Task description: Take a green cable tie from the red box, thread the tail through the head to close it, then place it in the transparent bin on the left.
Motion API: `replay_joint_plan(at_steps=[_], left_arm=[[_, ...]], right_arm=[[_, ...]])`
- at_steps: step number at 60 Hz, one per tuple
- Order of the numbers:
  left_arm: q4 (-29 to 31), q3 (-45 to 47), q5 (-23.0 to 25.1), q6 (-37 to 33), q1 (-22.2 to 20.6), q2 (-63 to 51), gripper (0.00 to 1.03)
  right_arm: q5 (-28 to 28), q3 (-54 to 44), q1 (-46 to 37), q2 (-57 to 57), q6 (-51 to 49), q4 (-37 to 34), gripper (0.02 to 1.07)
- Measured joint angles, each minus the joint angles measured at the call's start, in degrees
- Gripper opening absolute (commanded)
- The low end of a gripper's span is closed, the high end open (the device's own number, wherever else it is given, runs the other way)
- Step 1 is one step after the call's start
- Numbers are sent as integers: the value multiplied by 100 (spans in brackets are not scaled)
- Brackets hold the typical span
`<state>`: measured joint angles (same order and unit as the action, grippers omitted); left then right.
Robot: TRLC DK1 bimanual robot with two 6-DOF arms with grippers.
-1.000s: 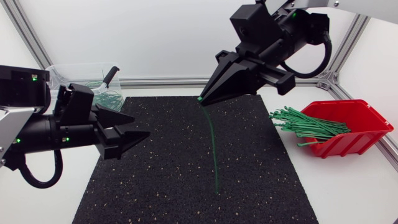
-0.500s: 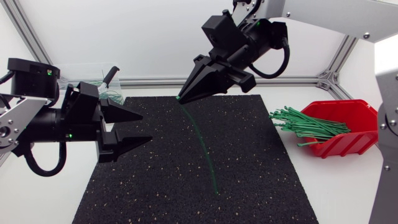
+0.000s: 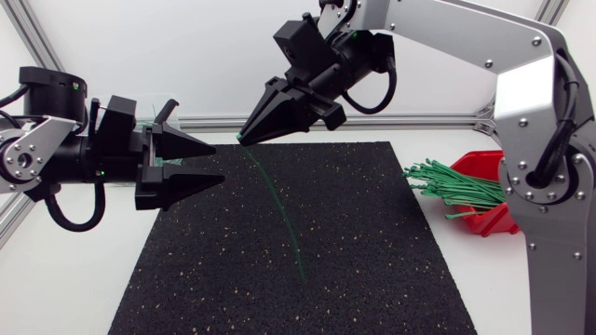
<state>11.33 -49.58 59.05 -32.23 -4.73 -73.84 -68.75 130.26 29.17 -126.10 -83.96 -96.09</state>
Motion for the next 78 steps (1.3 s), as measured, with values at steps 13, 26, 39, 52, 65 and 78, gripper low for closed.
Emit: replay_joint_plan(at_steps=[13,26,39,52,65,78], left_arm=[[-9,2,376,-46,15,0,91],[-125,66,422,-66,-160,31,91],[-664,326,444,-17,-562,35,91],[-1016,365,483,463,-999,72,91],[-1569,367,723,1335,-1340,527,91],[-2109,402,935,2074,-1381,717,89]], right_arm=[[-59,-57,2,-7,-39,2,8],[-111,-907,26,219,-372,0,8],[-114,-1657,28,662,-684,0,8],[-208,-2271,-37,1250,-935,-4,8],[-472,-2684,-39,1858,-1060,-11,8],[-671,-2957,-42,2260,-1084,-13,8]])
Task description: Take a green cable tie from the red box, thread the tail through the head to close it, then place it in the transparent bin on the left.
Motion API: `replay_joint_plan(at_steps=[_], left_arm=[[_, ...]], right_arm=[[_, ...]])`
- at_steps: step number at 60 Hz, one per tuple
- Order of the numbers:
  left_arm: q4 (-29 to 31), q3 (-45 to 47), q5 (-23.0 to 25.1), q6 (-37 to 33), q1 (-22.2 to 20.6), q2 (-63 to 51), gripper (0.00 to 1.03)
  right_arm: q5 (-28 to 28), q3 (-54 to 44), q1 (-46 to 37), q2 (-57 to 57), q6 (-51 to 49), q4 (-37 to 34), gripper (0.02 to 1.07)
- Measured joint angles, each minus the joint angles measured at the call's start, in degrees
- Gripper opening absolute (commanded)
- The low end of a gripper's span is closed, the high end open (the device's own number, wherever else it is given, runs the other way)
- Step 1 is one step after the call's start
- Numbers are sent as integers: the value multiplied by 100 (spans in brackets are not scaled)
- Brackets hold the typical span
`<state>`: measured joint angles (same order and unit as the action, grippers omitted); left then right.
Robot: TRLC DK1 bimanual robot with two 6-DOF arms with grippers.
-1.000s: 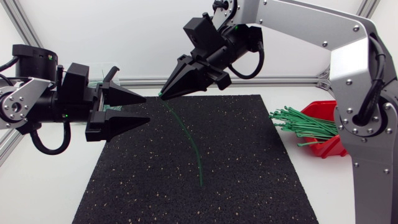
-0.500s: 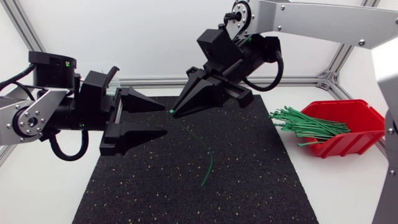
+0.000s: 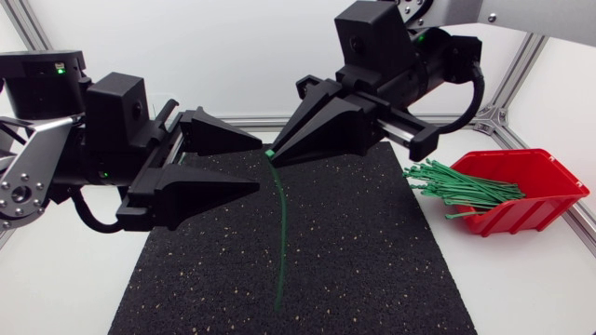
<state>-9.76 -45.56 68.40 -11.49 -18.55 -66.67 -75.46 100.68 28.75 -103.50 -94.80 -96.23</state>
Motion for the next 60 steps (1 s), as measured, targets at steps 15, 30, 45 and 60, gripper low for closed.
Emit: replay_joint_plan(at_steps=[15,30,45,60], left_arm=[[-131,57,129,326,-166,0,88],[-205,63,221,448,-328,24,81],[-505,63,452,706,-328,31,77],[-680,63,487,752,-328,-15,77]], right_arm=[[-177,-107,0,26,-70,0,8],[-313,-107,2,31,-109,0,8],[-385,-107,4,31,-151,0,8],[-402,-186,76,31,-199,0,8]])
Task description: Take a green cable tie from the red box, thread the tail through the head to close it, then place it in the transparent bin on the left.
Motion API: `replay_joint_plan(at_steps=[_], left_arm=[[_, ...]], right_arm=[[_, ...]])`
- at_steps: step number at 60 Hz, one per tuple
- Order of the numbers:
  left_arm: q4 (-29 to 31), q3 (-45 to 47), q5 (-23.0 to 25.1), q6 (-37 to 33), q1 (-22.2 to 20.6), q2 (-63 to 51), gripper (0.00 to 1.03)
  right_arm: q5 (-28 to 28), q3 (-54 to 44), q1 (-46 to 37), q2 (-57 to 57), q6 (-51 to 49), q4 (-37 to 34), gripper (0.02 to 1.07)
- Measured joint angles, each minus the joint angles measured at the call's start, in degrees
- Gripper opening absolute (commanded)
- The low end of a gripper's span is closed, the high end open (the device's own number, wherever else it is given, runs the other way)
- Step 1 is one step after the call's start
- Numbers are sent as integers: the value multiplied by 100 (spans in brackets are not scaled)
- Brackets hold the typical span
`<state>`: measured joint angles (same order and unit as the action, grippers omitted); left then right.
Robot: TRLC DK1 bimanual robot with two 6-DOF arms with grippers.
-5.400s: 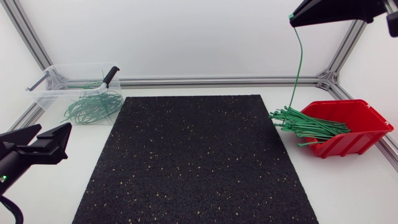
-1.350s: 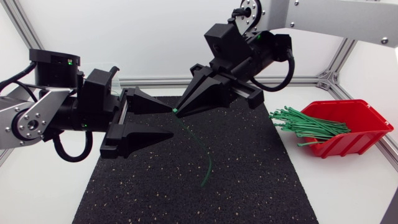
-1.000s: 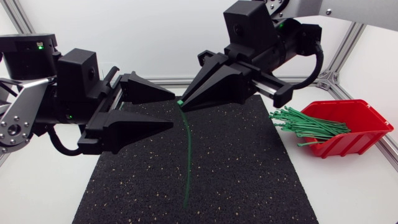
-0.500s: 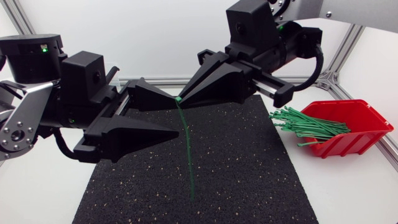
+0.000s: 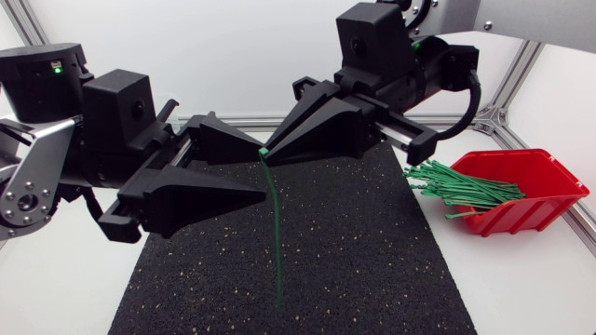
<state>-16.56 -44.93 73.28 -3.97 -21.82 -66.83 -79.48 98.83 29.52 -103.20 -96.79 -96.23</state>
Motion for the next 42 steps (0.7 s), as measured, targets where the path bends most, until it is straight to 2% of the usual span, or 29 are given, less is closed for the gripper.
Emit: replay_joint_plan(at_steps=[8,15,34,42], left_arm=[[-153,0,4,122,26,-149,76],[-256,0,146,208,74,-192,64],[-306,0,304,256,109,-197,59],[-330,0,323,271,109,-232,51]], right_arm=[[-4,-2,13,0,-15,0,8],[-4,-2,13,0,-35,0,8],[-4,-2,13,0,-98,0,8],[-4,-2,35,0,-101,0,8]])
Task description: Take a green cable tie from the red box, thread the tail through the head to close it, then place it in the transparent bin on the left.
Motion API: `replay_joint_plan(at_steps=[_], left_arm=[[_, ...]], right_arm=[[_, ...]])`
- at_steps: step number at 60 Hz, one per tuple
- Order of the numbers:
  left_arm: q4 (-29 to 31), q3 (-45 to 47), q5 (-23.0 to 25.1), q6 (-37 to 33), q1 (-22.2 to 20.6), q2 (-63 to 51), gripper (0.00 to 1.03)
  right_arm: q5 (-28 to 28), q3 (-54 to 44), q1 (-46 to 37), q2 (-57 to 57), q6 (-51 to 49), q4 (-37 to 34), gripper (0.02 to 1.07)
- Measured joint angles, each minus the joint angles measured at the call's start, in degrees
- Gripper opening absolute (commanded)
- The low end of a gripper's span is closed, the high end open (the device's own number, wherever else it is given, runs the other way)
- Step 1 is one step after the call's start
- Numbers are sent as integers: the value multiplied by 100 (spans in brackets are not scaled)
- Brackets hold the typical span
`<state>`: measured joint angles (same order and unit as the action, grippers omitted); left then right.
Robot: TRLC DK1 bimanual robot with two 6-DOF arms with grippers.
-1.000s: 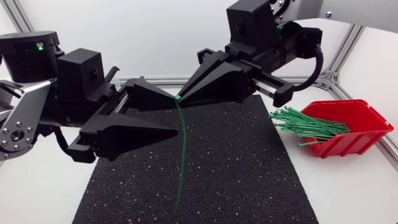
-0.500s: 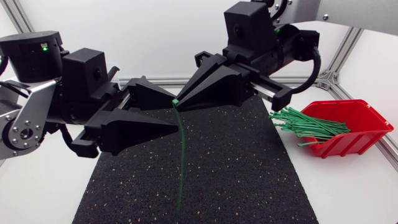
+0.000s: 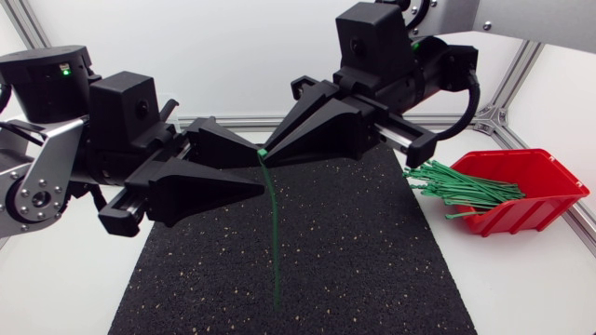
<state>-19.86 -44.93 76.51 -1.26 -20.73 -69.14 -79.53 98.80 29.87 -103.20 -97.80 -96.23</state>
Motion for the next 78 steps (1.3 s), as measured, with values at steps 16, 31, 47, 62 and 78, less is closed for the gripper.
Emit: replay_joint_plan(at_steps=[16,31,47,62,78], left_arm=[[-20,0,2,7,0,-105,46],[-61,0,22,24,-2,-105,36],[-105,0,127,131,-2,-105,20],[-103,0,131,157,-2,-103,15],[-107,20,129,236,37,-63,35]], right_arm=[[0,0,46,0,0,0,8],[0,-4,46,0,-42,0,8],[-2,-4,46,0,-66,0,8],[-4,-4,39,0,-170,2,8],[-20,-4,28,0,-173,0,8]])
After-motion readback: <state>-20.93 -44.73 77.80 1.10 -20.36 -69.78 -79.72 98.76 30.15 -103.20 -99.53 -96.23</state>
